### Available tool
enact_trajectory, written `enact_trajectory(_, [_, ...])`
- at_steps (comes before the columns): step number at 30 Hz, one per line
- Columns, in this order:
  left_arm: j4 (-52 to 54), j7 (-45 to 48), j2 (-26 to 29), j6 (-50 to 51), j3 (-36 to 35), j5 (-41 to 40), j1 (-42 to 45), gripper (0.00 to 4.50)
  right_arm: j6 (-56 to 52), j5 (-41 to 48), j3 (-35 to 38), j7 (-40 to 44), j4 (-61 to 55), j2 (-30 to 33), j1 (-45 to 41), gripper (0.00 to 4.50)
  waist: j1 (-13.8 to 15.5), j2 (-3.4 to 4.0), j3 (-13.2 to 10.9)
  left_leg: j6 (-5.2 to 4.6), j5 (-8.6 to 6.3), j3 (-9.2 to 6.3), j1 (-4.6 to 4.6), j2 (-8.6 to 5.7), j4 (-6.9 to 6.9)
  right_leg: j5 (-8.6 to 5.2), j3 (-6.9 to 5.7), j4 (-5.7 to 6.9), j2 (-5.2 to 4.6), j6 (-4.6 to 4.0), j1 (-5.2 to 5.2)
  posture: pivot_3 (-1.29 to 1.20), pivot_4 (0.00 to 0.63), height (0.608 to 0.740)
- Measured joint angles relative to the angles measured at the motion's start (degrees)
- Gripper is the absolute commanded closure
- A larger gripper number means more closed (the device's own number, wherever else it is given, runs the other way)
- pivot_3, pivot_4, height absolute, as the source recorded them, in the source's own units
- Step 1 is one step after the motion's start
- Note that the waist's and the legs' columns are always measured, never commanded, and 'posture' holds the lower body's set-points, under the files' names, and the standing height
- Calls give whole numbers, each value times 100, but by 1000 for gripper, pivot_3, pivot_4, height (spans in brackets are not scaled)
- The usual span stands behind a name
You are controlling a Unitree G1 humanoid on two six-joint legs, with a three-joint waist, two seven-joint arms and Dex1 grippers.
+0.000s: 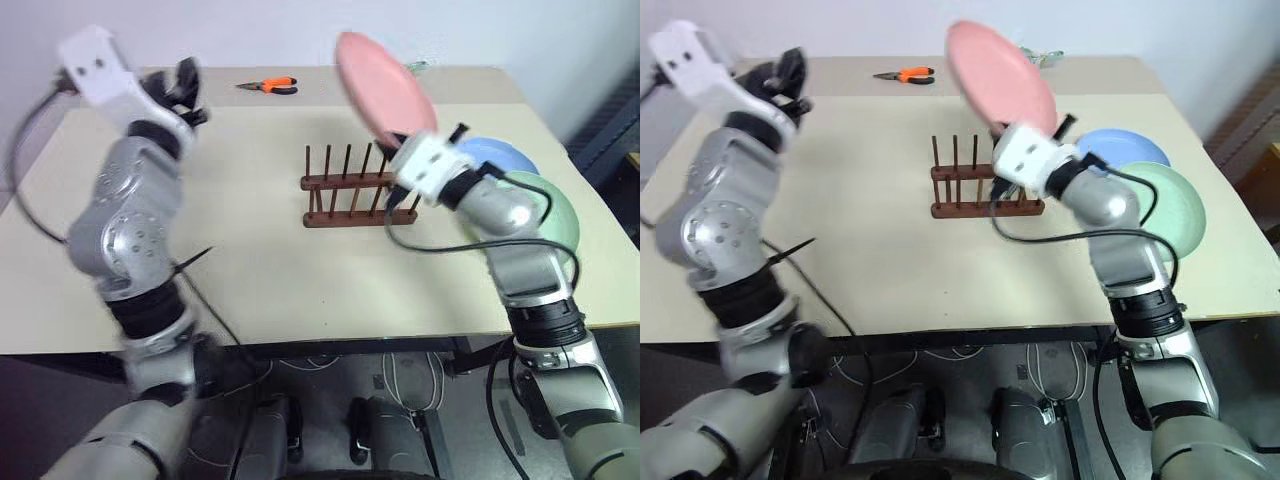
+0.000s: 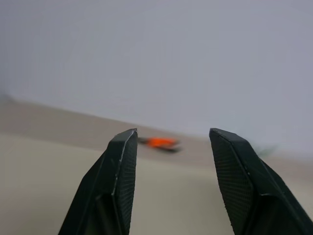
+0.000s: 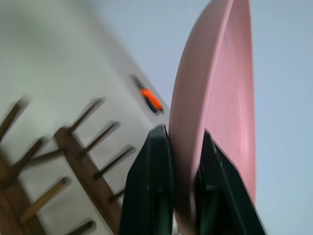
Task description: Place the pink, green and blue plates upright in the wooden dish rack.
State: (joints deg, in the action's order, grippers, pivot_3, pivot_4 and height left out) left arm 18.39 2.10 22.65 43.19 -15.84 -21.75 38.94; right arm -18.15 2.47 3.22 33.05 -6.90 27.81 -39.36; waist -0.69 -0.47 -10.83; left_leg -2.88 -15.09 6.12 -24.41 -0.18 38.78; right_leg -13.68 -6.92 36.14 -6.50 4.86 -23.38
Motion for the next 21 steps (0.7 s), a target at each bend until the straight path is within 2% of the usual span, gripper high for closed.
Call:
enact_trajectory(1, [4, 617, 340, -222, 405, 41, -456, 2073, -621, 593, 422, 25, -47, -69, -118, 4500, 8, 3, -1, 0, -1, -1, -2, -1, 0, 0, -1, -1, -4, -1, 0, 0, 150, 740])
enact_trajectory(4, [226, 2297, 677, -445, 1198, -402, -1673, 2073, -2176, 2105, 1284, 33, -142, -190, -618, 4500, -1, 7, -4, 15, -11, -4, -8, -1, -1, 0, 4, -4, -31, -4, -13, 0, 150, 740])
enact_trajectory(7, [539, 3253, 995, -491, 1691, -647, -2174, 2073, -3201, 2967, 1688, -149, -176, -189, -868, 4500, -10, 9, -5, 22, -12, -6, -10, 3, -9, -1, 5, -2, -33, -12, -21, 0, 150, 740])
enact_trajectory(9, [772, 3559, 1127, -602, 1822, -646, -2317, 2073, -3683, 3267, 1806, -343, -90, -190, -898, 4500, -12, 13, -2, 22, -12, -4, -9, 1, -19, 2, 6, -4, -38, -17, -25, 0, 150, 740])
enact_trajectory(12, [852, 3643, 992, -602, 1981, -650, -2372, 2073, -4041, 3470, 1827, -609, 156, -207, -898, 4500, -5, 19, -3, 20, -11, -2, -11, -2, -21, 3, 6, -4, -40, -16, -27, 0, 150, 740])
enact_trajectory(21, [1001, 3648, 854, -505, 2016, -743, -2476, 2073, -3984, 3442, 1728, -927, 800, -206, -896, 4500, -8, 19, -3, 0, 1, 8, -10, -2, -29, 3, 8, -3, -30, -14, -30, 0, 150, 740])
